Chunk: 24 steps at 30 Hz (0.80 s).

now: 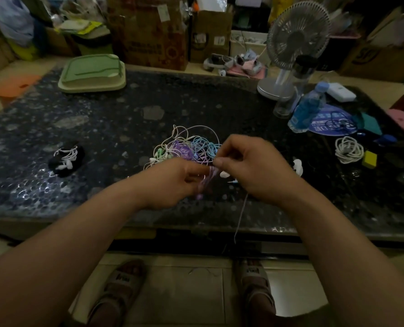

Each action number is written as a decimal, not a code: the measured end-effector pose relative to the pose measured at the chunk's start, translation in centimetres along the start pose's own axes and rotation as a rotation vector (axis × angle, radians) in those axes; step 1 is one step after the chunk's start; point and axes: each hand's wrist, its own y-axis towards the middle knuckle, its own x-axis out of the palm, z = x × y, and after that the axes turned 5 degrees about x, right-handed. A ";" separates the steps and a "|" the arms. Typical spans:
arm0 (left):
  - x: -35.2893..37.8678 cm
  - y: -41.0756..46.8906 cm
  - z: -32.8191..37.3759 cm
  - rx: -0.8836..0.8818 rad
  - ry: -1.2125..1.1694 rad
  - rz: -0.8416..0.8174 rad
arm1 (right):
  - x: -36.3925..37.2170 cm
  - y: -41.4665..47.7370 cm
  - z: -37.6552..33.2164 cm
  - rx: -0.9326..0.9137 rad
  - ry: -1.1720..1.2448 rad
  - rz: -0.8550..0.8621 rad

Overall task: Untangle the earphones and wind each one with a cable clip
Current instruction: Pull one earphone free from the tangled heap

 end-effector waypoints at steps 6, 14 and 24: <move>0.1 -0.6 1.6 0.010 -0.446 -0.160 | -0.9 0.1 0.4 0.074 0.379 -0.038; -0.1 -0.2 1.8 0.036 -0.791 0.107 | 2.1 -0.2 1.4 0.222 0.547 -0.171; -0.7 0.3 -0.2 -0.094 -0.359 0.387 | 2.1 -1.0 0.3 0.065 -0.050 -0.225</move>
